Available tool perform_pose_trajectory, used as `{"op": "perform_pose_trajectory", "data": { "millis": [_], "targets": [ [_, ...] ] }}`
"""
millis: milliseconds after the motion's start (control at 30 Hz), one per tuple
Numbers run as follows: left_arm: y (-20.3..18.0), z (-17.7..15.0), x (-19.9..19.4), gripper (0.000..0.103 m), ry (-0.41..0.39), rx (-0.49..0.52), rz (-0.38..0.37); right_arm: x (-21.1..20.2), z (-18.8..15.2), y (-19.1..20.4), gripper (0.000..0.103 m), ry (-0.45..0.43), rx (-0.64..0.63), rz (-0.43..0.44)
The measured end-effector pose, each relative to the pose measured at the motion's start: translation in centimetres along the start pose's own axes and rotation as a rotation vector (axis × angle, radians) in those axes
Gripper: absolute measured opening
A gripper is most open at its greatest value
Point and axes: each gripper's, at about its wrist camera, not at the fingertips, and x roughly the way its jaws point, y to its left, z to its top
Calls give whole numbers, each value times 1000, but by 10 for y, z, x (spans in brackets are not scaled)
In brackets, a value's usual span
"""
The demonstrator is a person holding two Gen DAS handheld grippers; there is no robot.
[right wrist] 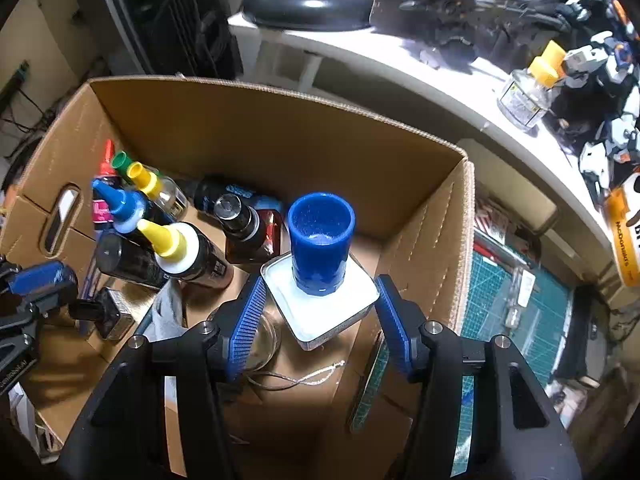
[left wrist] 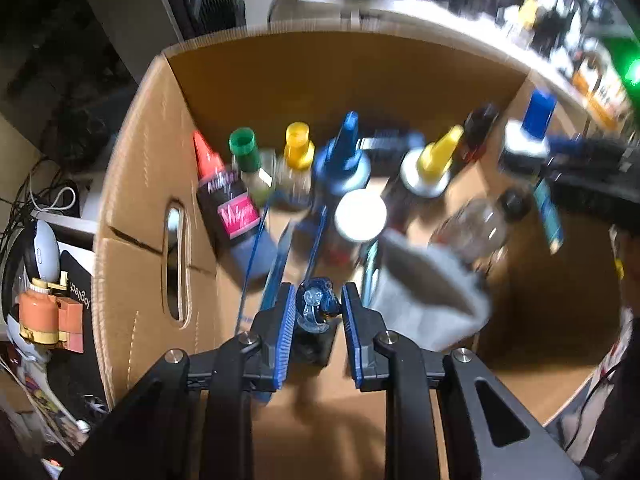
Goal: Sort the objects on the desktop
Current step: 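Carry the blue cup and small blue part over the cardboard box, then lower both held items into the box and open both grippers, then move both empty grippers back over the cutting mat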
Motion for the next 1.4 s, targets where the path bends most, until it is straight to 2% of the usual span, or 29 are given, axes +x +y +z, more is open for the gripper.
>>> {"op": "perform_pose_trajectory", "data": {
  "millis": [67,167,400,500,567,633,667,800,833,867,900,967,1033,1100,1200,1267,1400],
  "targets": [
    [0,-1,11,24,76,36,7,3,1,5,53,30,-25,-24],
    [2,-2,20,24,139,56,32,9,2,11,53,67,-69,-78],
    [-4,0,30,24,258,108,102,24,16,21,53,142,-90,-116],
    [-8,-1,32,24,284,124,136,27,22,21,51,172,-90,-136],
    [-8,-2,35,24,305,119,142,30,26,20,42,191,-88,-171],
    [-8,-4,37,24,320,105,134,30,29,20,46,200,-79,-159],
    [-9,-6,37,24,322,104,137,29,30,20,43,199,-79,-159],
    [-14,-14,26,25,302,104,156,18,27,16,43,161,-87,-142],
    [-15,-17,23,26,297,102,161,13,25,14,43,147,-87,-125],
    [-15,-19,19,35,295,94,167,8,23,12,45,133,-88,-108],
    [-15,-20,15,52,291,86,172,2,21,9,46,116,-86,-91],
    [-17,-24,2,62,265,76,167,-15,17,5,50,69,-86,-62],
    [-21,-28,-15,65,217,74,172,-34,12,3,55,16,-91,-39],
    [-28,-34,-40,82,132,85,205,-56,5,3,56,-54,-96,-31],
    [-38,-43,-78,84,7,86,223,-80,-7,0,59,-144,-104,9],
    [-41,-33,-101,84,-88,75,222,-97,-21,-9,59,-211,-107,34],
    [-59,-44,-136,84,-330,37,201,-139,-58,-32,62,-339,-100,112]
  ]
}}
